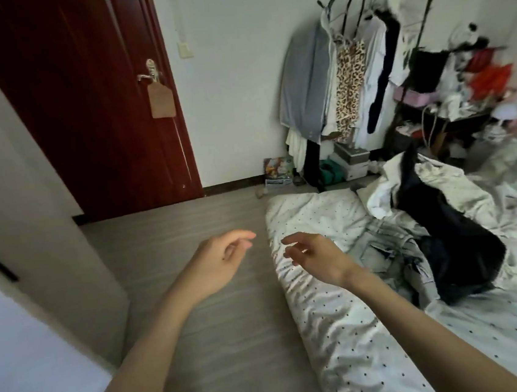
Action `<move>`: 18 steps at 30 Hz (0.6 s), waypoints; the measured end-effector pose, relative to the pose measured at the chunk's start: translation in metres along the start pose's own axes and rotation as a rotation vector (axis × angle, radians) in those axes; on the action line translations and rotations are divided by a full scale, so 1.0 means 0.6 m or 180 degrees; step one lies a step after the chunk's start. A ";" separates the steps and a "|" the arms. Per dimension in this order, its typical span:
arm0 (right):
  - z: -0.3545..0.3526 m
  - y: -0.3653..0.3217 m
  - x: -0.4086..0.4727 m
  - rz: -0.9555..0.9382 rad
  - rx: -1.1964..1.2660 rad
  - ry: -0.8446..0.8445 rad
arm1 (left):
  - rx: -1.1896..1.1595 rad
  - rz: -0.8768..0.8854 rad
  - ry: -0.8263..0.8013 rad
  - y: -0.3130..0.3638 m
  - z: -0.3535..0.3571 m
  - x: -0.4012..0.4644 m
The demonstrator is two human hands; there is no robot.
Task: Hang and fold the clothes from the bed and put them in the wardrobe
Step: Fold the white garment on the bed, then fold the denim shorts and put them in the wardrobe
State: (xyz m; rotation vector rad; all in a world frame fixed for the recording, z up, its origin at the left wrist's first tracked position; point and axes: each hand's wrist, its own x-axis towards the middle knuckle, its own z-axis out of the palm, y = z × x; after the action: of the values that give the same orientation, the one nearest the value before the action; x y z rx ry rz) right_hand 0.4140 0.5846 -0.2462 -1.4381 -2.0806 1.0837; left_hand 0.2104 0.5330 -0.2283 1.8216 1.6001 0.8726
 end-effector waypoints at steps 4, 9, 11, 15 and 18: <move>-0.063 0.078 0.105 0.0315 0.0018 0.0334 | 0.0011 0.0077 -0.0427 -0.037 0.059 0.164; -0.152 0.162 0.228 0.0799 -0.0009 0.0775 | 0.0029 0.0112 -0.0964 -0.063 0.123 0.389; -0.180 0.207 0.251 0.1027 -0.0034 0.0910 | 0.0007 0.0138 -0.1106 -0.069 0.164 0.460; -0.213 0.300 0.256 0.1525 -0.0013 0.1044 | 0.0019 0.0219 -0.1695 -0.067 0.269 0.549; -0.229 0.381 0.256 0.1895 -0.0070 0.1188 | -0.0021 0.0268 -0.2139 -0.074 0.360 0.594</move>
State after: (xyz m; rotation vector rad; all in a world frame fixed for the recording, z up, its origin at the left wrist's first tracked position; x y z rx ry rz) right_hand 0.5864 0.8163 -0.3533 -2.1544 -1.4419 0.8880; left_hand 0.3772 0.8942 -0.3601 1.9086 1.0927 0.2386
